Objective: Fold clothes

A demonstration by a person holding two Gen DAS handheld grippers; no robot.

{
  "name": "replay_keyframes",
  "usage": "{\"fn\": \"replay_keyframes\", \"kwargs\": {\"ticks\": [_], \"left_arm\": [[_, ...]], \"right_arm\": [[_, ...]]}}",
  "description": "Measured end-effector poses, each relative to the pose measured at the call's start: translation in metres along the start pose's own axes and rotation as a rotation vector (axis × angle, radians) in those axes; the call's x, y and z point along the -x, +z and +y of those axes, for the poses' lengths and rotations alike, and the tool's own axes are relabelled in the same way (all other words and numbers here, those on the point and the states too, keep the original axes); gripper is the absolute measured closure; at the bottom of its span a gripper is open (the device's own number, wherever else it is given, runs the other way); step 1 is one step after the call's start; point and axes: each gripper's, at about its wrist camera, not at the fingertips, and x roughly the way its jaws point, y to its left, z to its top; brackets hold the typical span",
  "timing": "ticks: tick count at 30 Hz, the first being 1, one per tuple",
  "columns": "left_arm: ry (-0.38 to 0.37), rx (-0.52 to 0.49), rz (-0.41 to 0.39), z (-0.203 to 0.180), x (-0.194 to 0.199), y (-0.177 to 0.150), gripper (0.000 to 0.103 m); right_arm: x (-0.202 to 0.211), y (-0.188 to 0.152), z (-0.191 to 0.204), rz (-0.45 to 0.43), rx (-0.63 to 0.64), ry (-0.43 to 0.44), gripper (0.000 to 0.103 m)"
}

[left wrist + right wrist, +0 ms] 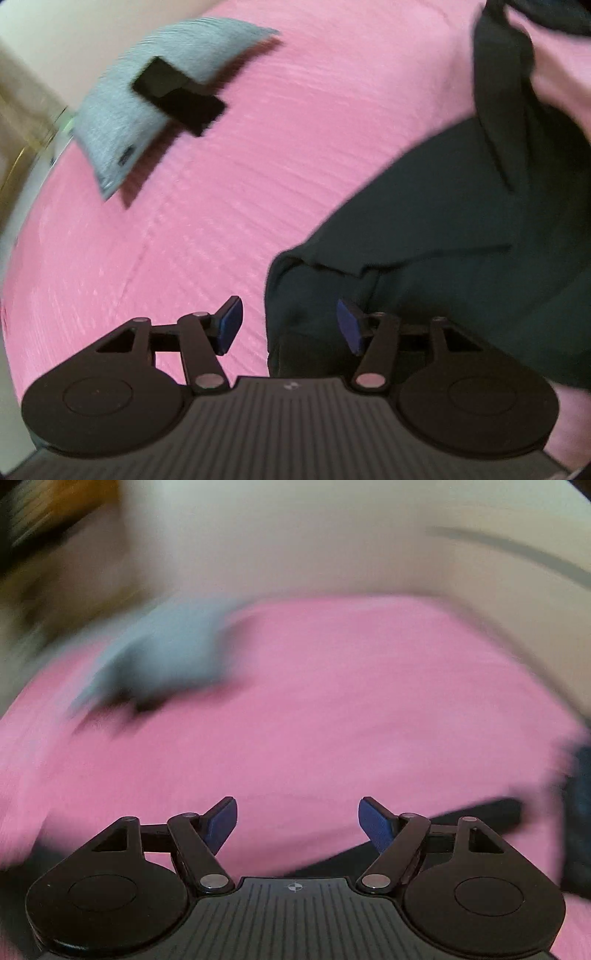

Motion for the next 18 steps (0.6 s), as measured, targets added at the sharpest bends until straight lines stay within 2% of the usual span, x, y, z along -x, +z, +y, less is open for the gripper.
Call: {"fn": "replay_keyframes", "kwargs": {"ticks": [2,4,6,8,9,10,11,13,18], "left_arm": [[-0.01,-0.032,0.017,-0.003,-0.012,-0.002,0.051],[-0.024,-0.054,0.03,-0.004,-0.023,-0.006,0.051],[-0.044,-0.064,0.018,-0.002,-0.03,-0.009,0.05],[-0.073,-0.082,-0.029,0.002,-0.035,-0.01,0.05],[-0.089,-0.096,-0.055,0.005,-0.039,-0.011,0.05],[-0.107,-0.109,-0.066,0.009,-0.045,-0.009,0.05],[-0.124,-0.122,-0.078,0.012,-0.051,-0.008,0.05],[-0.148,-0.123,-0.103,0.022,-0.058,-0.005,0.05],[-0.185,-0.104,-0.147,0.041,-0.074,0.0,0.051]], "right_arm": [[-0.022,-0.024,0.063,0.077,0.283,0.184,0.027],[-0.04,-0.052,0.118,0.119,0.572,0.305,0.027],[-0.056,-0.077,0.158,0.14,0.803,0.358,0.027],[-0.072,-0.092,0.17,0.18,0.906,0.356,0.027],[-0.08,-0.097,0.172,0.206,0.937,0.348,0.047],[-0.087,-0.102,0.175,0.232,0.968,0.341,0.096],[-0.091,-0.101,0.173,0.24,0.97,0.328,0.099],[-0.084,-0.083,0.161,0.199,0.877,0.28,0.099],[-0.071,-0.011,0.119,0.084,0.545,0.114,0.1]]}}
